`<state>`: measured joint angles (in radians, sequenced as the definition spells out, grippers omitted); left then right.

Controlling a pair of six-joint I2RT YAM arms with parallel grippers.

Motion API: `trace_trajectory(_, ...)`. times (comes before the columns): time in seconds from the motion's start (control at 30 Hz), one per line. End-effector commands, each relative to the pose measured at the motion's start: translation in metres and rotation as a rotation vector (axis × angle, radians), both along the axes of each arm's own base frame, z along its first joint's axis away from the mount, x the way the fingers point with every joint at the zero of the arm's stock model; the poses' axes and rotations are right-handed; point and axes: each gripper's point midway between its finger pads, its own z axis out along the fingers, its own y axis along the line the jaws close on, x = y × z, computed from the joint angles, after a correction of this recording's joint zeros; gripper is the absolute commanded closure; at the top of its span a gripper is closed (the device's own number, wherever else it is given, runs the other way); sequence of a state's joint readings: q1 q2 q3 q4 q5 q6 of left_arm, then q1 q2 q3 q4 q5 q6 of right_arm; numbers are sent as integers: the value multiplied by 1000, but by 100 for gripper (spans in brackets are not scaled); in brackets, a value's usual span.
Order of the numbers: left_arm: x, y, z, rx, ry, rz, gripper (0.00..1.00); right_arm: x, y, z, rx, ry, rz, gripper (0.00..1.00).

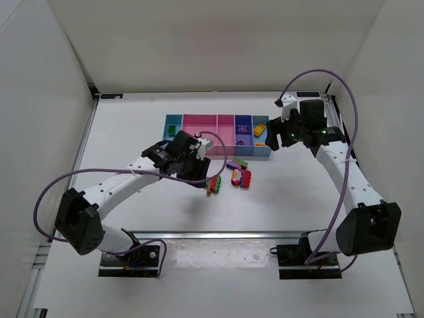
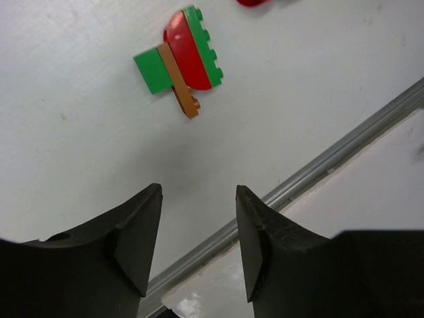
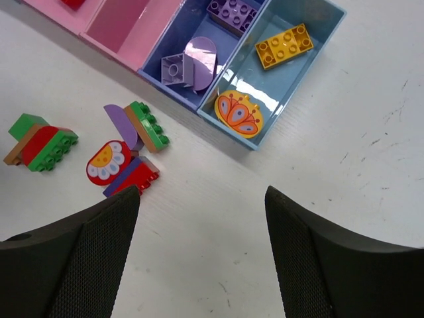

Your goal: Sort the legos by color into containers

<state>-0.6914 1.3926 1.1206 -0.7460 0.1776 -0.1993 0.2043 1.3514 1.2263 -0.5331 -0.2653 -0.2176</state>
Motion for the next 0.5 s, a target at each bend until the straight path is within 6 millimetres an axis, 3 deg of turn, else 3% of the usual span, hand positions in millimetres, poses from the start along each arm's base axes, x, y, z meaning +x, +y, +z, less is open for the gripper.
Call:
trace_trajectory(0.0,-18,-5,-8,25,57,22,41,-12,-4,4,13,-5,4,21)
trace_trajectory(0.27,-40,-2,-38,54,222,103,44,-30,-16,-3,24,12,-20,21)
trace_trajectory(0.37,-26,8,-48,117,181,180,44,-36,-17,-5,37,16,-24,21)
trace_trajectory(0.47,-19,3,-50,123,175,190,44,-41,-16,-7,48,22,-18,21)
